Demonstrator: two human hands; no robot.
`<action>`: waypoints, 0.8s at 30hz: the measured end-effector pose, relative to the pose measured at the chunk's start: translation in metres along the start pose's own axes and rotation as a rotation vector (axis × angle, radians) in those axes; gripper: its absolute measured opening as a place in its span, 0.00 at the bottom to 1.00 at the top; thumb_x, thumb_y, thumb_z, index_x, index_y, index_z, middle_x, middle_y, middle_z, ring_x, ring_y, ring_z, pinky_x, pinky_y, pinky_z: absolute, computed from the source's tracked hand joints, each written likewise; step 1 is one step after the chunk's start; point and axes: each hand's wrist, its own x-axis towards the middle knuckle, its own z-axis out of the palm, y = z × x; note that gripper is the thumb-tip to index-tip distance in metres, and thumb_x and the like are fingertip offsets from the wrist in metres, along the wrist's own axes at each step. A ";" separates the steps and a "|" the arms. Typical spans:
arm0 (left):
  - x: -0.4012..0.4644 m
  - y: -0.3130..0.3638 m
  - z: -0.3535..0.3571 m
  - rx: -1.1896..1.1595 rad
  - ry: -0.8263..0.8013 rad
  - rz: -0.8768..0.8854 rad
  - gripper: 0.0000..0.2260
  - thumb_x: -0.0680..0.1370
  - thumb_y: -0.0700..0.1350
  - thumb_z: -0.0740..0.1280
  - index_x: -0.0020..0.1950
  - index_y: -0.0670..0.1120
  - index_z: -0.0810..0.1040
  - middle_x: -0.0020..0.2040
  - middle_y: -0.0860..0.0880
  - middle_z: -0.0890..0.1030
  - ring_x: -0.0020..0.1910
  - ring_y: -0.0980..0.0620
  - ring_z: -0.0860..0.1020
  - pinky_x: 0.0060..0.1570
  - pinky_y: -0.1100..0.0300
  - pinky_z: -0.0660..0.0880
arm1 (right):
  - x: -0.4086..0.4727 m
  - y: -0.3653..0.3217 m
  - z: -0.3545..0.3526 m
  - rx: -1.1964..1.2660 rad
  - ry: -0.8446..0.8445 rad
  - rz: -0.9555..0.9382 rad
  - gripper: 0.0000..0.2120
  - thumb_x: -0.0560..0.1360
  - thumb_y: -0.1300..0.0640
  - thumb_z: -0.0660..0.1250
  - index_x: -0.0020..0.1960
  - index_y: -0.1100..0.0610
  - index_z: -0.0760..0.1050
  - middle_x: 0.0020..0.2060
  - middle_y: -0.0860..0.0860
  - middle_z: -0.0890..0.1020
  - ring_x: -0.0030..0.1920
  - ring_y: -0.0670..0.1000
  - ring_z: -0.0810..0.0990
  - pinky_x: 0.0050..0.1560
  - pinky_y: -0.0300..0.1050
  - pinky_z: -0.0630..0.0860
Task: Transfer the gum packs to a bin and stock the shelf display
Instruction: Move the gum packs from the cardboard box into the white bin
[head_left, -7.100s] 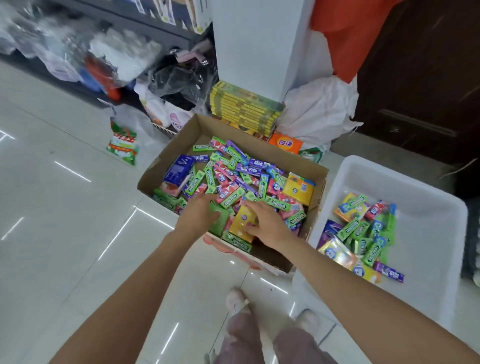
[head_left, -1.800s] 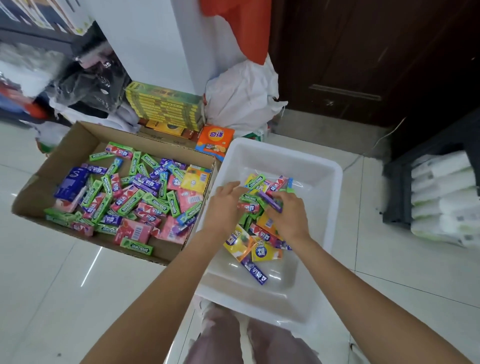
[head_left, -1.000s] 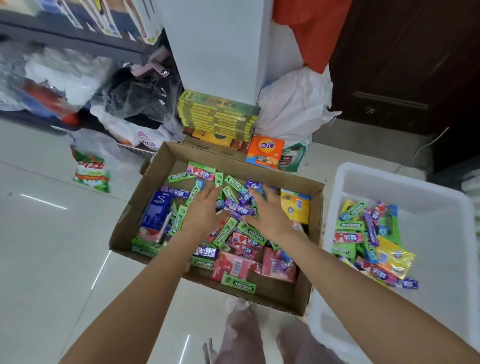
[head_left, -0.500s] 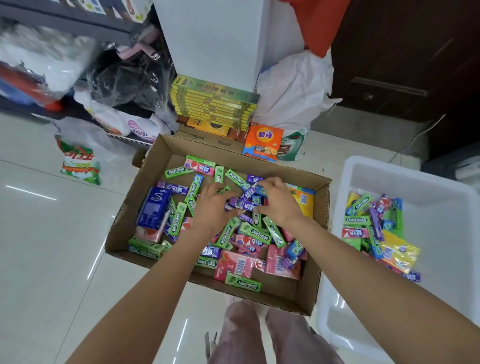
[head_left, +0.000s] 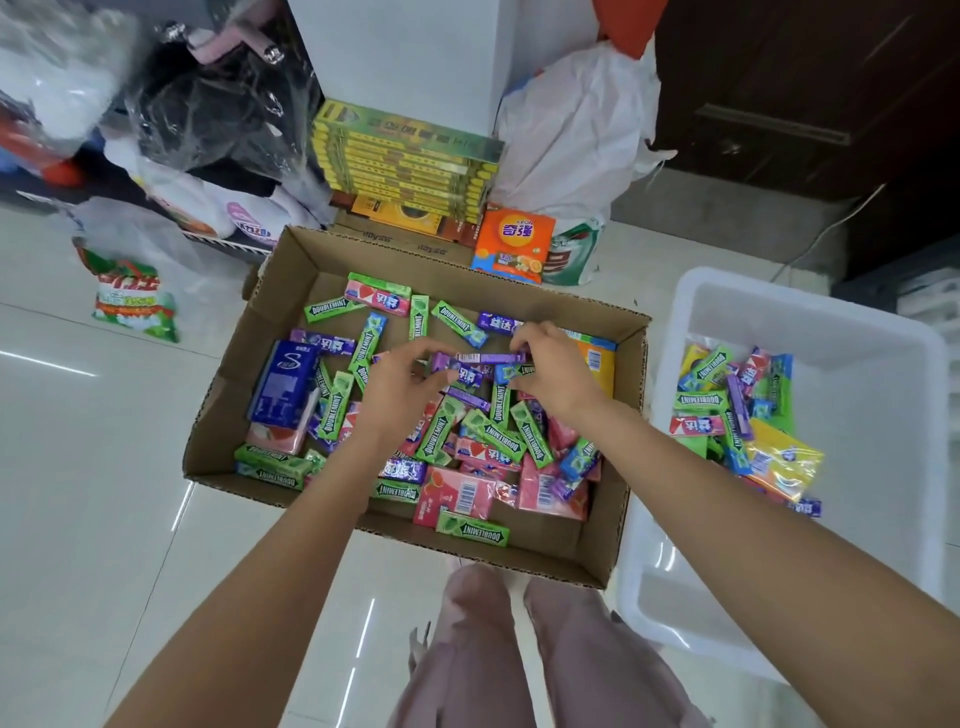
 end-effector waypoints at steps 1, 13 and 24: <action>-0.002 0.000 -0.002 -0.030 0.011 -0.004 0.09 0.75 0.44 0.70 0.54 0.50 0.80 0.49 0.48 0.80 0.40 0.56 0.76 0.37 0.68 0.72 | -0.003 0.000 0.001 -0.018 0.007 -0.016 0.16 0.72 0.62 0.71 0.57 0.58 0.70 0.55 0.55 0.73 0.56 0.55 0.73 0.52 0.44 0.68; -0.016 0.004 -0.013 -0.157 0.149 -0.062 0.07 0.75 0.44 0.69 0.51 0.54 0.77 0.45 0.54 0.78 0.45 0.55 0.77 0.38 0.67 0.72 | -0.014 -0.016 0.002 -0.262 0.024 -0.136 0.22 0.76 0.55 0.67 0.68 0.52 0.69 0.60 0.55 0.75 0.63 0.57 0.70 0.60 0.48 0.67; -0.041 0.075 0.006 -0.370 0.114 0.073 0.08 0.73 0.41 0.71 0.50 0.51 0.79 0.43 0.49 0.80 0.40 0.56 0.77 0.41 0.65 0.76 | -0.075 -0.005 -0.050 0.212 0.369 -0.021 0.16 0.73 0.52 0.70 0.59 0.57 0.77 0.48 0.51 0.79 0.44 0.47 0.75 0.45 0.39 0.71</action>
